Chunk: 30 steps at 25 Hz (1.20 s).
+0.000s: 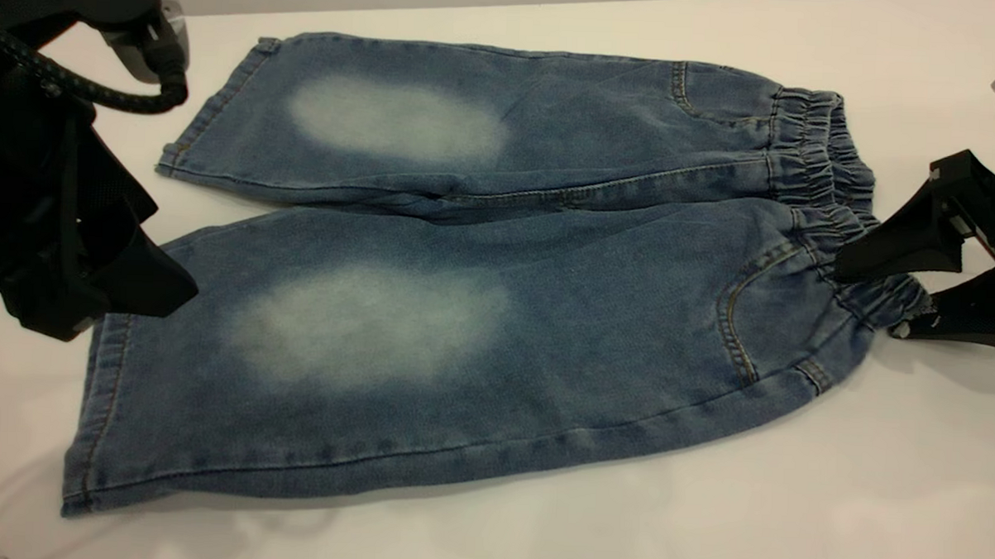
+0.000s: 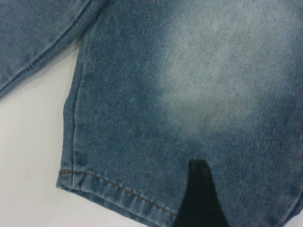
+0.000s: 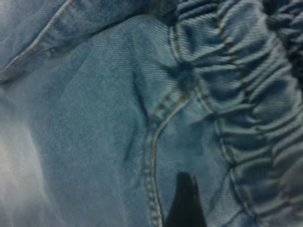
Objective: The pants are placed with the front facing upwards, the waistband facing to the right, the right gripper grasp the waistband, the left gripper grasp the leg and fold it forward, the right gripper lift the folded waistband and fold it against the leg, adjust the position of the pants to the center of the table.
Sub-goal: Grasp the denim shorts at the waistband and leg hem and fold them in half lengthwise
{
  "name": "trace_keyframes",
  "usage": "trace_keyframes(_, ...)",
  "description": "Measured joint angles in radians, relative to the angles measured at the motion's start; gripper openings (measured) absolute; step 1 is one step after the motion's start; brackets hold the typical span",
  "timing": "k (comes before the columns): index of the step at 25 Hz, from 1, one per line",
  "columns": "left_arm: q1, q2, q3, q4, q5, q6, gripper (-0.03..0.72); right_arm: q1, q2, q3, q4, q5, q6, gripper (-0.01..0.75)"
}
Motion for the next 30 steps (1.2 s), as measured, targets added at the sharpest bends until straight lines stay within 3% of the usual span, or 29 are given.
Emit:
trace_keyframes(17,0.0,0.0,0.0,-0.001,0.002,0.0,0.468,0.001,0.018,-0.007,0.096,0.016,-0.058,0.465)
trace_keyframes(26,0.0,0.0,0.0,0.006,0.003,0.003,0.468,0.001,0.018,-0.008,0.097,-0.007,-0.058,0.377)
trace_keyframes(30,0.0,0.03,0.0,0.006,0.038,0.008,0.468,0.001,0.018,-0.008,0.097,-0.025,-0.061,0.283)
